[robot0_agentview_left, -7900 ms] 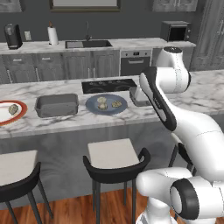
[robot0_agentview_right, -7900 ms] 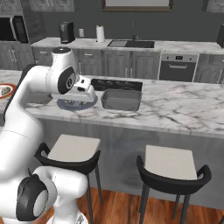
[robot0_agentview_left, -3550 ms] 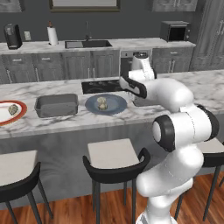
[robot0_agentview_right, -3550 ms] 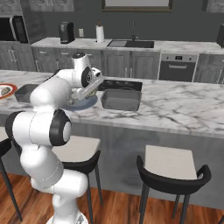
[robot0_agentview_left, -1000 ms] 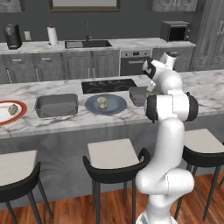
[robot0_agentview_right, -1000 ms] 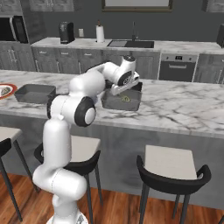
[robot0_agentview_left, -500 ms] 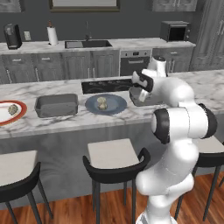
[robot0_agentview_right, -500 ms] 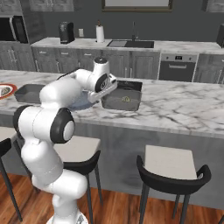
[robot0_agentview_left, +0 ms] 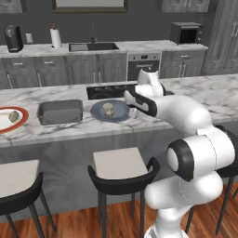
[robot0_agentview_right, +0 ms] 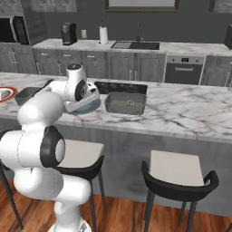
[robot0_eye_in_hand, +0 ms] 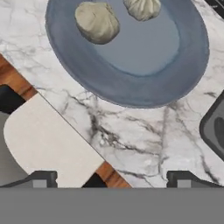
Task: Place two dumplings into each of the tupperware containers and then place the containers in the fridge.
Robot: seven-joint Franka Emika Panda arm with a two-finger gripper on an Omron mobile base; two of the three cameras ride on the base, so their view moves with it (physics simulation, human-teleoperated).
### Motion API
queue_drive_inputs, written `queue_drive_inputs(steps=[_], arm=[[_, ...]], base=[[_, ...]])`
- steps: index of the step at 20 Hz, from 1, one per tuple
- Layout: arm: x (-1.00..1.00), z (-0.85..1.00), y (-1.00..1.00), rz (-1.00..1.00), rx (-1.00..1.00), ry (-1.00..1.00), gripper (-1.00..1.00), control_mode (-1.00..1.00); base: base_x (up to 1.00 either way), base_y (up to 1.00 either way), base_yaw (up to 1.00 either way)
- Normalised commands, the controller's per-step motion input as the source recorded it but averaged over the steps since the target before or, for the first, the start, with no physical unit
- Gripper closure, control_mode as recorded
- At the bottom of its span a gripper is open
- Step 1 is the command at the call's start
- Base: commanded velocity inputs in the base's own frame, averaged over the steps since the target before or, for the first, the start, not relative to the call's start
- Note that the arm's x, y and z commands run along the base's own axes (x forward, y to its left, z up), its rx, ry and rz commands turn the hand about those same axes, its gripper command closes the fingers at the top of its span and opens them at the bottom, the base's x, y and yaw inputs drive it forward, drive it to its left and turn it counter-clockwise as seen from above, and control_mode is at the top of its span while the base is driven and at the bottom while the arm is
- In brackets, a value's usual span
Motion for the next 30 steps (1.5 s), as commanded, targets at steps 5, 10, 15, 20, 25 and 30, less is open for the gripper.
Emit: queue_drive_inputs(steps=[5, 10, 15, 20, 25, 30], arm=[[0.00, 0.49, 0.32, -0.48, 0.33, 0.01, -1.00, -1.00], [0.00, 0.03, 0.07, -0.71, 0.26, 0.00, -1.00, -1.00], [0.09, -0.01, 0.25, -0.61, 0.11, 0.09, -1.00, -1.00], [0.48, 0.00, 0.11, -0.29, 0.22, 0.00, -1.00, -1.00], [0.56, -0.14, 0.02, -0.10, 0.18, 0.00, -1.00, -1.00], [0.48, -0.34, 0.37, -0.05, 0.03, 0.00, -1.00, -1.00]], base=[[0.00, 0.00, 0.00], [0.00, 0.00, 0.00], [0.00, 0.00, 0.00], [0.00, 0.00, 0.00], [0.00, 0.00, 0.00], [0.00, 0.00, 0.00]])
